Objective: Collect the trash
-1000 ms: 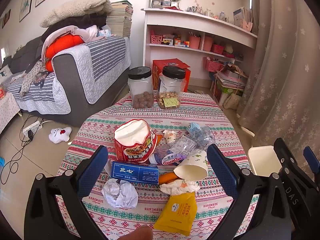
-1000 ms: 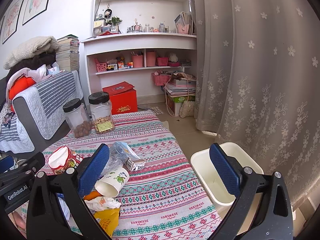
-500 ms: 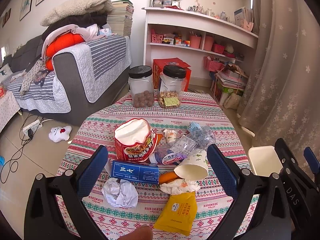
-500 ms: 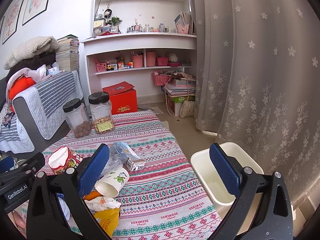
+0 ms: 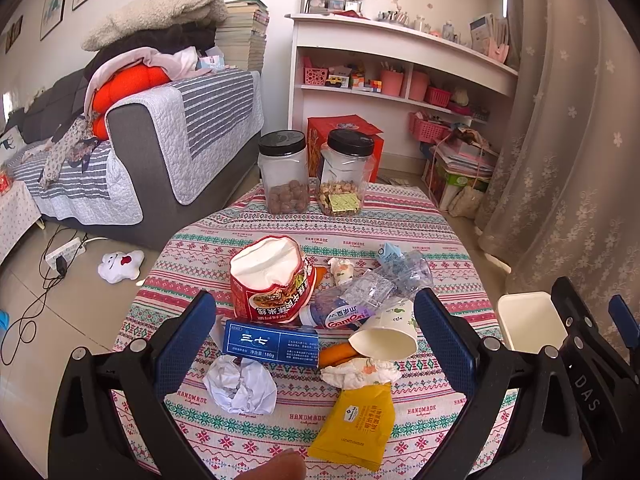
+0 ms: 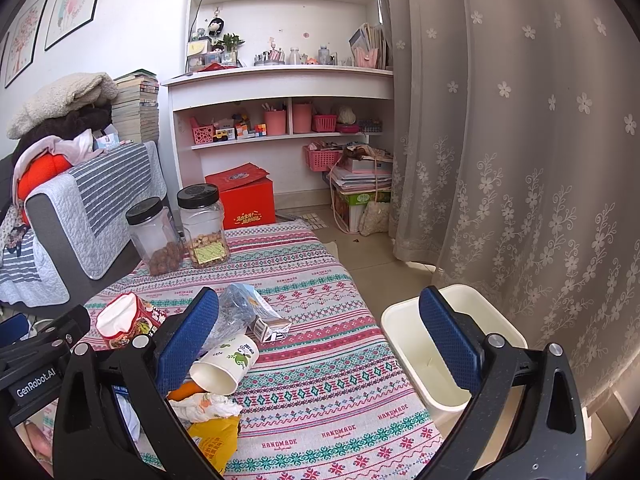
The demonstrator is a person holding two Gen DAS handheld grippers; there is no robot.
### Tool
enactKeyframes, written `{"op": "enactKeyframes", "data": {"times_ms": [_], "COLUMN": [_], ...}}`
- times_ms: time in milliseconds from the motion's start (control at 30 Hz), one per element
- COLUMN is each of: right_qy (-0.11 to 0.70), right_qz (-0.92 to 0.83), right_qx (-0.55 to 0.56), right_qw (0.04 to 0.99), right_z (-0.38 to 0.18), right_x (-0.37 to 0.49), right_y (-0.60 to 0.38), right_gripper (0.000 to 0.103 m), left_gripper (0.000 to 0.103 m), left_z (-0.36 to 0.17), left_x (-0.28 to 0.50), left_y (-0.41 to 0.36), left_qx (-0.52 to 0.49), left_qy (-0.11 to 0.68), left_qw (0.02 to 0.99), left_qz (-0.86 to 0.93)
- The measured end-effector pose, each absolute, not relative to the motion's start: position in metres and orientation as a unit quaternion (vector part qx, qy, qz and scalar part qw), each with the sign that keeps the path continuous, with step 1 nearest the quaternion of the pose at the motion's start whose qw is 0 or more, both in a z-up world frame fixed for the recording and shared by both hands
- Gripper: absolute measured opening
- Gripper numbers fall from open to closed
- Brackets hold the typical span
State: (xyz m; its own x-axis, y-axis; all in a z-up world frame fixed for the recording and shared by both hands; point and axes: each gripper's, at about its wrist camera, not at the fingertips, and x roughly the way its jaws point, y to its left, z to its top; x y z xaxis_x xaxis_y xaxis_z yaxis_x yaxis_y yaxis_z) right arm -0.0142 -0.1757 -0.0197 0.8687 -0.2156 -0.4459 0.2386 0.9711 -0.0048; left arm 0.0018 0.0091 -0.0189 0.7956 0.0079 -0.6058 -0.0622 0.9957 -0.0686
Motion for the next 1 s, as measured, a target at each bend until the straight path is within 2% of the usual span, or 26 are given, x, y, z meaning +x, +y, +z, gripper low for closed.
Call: {"op": "enactKeyframes", "data": {"times_ms": [1000], "right_qy": [0.232], "right_qz": [-0.113], "right_qx": [0.028], "right_qw": [0.966], "right_z": [-0.0223], "right_x": [-0.0153], "right_y": [-0.179], "right_gripper": [0.096], "left_gripper": [0.096], "left_z": [-0.0222], "left_x": [0.005], "left_y": [0.0107], "left_qx": [-0.044], "left_qy": [0.334], "left_qw": [0.941], "left_qz": [0.02]}}
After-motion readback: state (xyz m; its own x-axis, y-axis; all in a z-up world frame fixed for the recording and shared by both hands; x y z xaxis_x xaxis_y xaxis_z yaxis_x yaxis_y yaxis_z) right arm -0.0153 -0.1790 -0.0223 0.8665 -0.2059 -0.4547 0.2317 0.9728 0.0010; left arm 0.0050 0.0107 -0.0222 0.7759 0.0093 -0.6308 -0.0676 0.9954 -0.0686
